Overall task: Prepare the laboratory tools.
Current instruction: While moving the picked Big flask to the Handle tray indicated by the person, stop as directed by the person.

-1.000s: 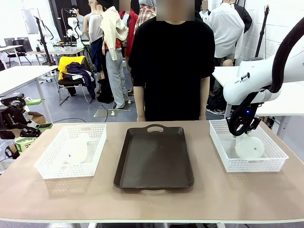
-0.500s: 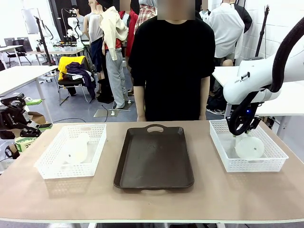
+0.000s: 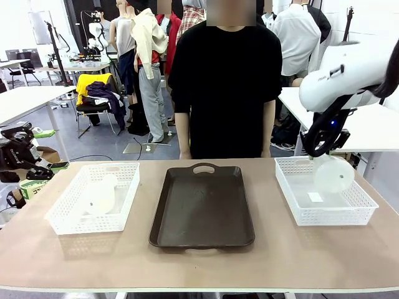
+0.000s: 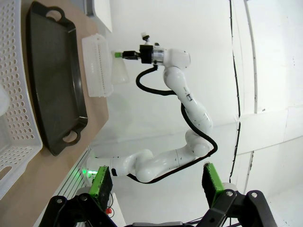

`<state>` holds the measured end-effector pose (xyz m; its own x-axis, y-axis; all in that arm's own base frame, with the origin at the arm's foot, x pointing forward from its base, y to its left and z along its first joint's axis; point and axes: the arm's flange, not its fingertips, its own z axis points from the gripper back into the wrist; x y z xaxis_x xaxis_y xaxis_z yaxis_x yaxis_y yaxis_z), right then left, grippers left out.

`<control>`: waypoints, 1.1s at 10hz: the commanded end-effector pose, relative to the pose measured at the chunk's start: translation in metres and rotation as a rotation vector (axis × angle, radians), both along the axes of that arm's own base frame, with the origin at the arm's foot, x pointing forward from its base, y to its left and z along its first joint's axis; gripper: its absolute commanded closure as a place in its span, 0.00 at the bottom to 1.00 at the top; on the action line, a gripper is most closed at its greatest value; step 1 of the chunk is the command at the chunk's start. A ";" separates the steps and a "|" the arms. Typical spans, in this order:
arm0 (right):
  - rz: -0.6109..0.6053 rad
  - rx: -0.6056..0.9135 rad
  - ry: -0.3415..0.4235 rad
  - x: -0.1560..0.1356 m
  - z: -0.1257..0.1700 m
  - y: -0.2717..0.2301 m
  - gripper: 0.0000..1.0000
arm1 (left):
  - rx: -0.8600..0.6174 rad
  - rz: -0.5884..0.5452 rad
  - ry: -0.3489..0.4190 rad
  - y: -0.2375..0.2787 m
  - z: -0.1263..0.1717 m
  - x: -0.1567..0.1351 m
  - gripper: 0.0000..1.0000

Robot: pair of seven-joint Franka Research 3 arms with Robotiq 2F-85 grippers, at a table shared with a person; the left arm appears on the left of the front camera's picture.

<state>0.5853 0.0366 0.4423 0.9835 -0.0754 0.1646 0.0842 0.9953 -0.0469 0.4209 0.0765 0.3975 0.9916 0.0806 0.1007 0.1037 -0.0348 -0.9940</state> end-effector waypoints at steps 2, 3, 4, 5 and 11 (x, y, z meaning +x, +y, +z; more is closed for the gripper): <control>0.055 0.079 -0.025 -0.036 0.012 -0.001 1.00 | 0.007 0.007 -0.005 0.001 0.002 0.000 0.00; 0.016 0.015 -0.010 -0.012 0.012 0.002 1.00 | 0.007 0.007 -0.005 0.001 0.002 0.000 0.00; 0.016 0.015 -0.010 -0.012 0.012 0.002 1.00 | 0.007 0.007 -0.005 0.001 0.002 0.000 0.00; 0.016 0.015 -0.010 -0.012 0.012 0.002 1.00 | 0.007 0.007 -0.005 0.001 0.002 0.000 0.00; 0.016 0.015 -0.010 -0.012 0.012 0.002 1.00 | 0.007 0.007 -0.005 0.001 0.002 0.000 0.00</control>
